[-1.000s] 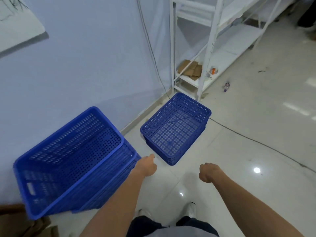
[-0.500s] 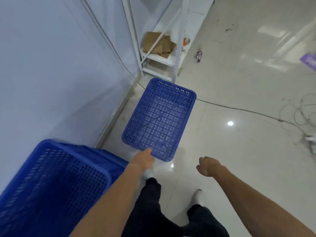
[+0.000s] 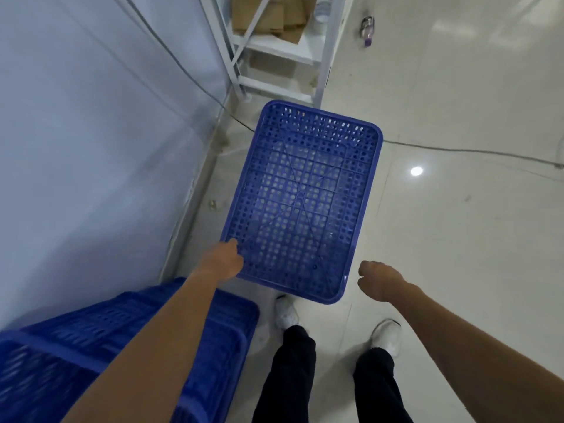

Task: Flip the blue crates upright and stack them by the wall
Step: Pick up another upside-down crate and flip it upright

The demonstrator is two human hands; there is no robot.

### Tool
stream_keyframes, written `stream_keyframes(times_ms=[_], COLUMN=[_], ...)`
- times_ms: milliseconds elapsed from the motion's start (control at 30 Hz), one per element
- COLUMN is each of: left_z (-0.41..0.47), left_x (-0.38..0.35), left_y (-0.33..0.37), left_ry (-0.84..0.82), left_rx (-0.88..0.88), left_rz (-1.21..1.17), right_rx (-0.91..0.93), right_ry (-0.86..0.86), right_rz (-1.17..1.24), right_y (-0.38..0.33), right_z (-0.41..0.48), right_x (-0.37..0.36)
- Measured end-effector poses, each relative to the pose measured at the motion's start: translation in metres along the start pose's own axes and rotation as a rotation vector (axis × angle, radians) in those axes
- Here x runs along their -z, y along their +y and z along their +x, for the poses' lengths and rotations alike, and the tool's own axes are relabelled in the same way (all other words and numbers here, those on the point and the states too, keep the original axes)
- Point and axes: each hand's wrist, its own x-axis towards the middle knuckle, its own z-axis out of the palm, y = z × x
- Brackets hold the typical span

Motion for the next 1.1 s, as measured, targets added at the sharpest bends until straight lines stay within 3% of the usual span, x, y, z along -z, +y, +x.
stream_keyframes(times_ms=[267,500,633,867,1100], left_z=[0.115,0.157,0.165,0.171,0.15], left_x=[-0.032,-0.064,-0.077,-0.072,-0.104], left_y=[-0.035,-0.057,-0.063,-0.05,-0.024], left_ry=[0.09,0.242,0.353,0.251,0.254], left_rx=[0.108,0.021,0.036,0.133,0.12], left_rz=[0.036,0.108,-0.006,0.004,0.008], right_rx=[-0.152,-0.195,-0.251,-0.268,-0.298], right_ry=[0.077,0.342,0.493,0.423,0.388], right_rz=[0.181,0.415,0.538,0.569,0.457], right_y=[0.022,0.017,0.017,0.013,0.056], right_z=[0.118,0.172,0.18,0.186,0.175], right_x=[-0.034,-0.047,-0.06,-0.062,-0.066])
